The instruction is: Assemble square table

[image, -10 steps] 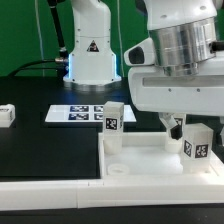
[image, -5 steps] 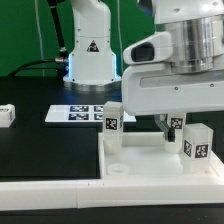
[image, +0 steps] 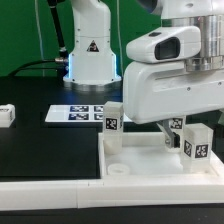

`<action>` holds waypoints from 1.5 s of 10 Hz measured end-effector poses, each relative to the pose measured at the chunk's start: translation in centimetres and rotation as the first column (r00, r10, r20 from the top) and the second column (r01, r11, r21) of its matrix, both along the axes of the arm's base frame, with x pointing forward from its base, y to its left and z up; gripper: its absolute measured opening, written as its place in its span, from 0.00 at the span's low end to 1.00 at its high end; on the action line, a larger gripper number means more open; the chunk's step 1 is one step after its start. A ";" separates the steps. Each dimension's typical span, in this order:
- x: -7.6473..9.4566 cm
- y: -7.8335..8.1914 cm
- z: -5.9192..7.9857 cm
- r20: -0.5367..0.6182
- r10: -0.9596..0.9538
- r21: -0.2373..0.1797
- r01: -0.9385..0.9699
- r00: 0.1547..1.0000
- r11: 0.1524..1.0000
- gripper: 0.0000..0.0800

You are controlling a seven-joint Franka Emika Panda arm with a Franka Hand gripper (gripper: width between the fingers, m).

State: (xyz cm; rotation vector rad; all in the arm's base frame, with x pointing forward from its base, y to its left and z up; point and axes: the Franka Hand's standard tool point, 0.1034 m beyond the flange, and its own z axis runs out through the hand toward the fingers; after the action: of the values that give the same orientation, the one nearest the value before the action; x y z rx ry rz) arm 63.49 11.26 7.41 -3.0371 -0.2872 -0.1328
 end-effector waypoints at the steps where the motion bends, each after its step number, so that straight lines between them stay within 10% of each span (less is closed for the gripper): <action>1: 0.0 0.0 0.0 -0.001 -0.005 0.000 0.005 1.000 1.000 0.56; 2: 0.0 0.1 0.0 -0.008 -0.075 0.008 0.075 0.997 0.997 0.36; 6: 0.0 0.1 0.0 -0.035 -0.316 0.024 0.317 0.948 0.948 0.36; 10: -0.4 -0.3 0.2 -0.184 -0.894 -0.009 0.909 0.408 0.417 0.36; 15: -0.8 0.2 -0.1 -0.231 -0.968 -0.056 0.992 0.100 0.116 0.36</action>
Offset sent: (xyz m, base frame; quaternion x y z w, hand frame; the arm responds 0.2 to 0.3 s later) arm 0.0000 0.0000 0.0000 0.0000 0.0000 0.1296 0.9916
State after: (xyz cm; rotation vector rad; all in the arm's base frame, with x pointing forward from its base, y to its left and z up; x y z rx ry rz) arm 62.69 11.43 7.34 -2.4047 1.7925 0.1156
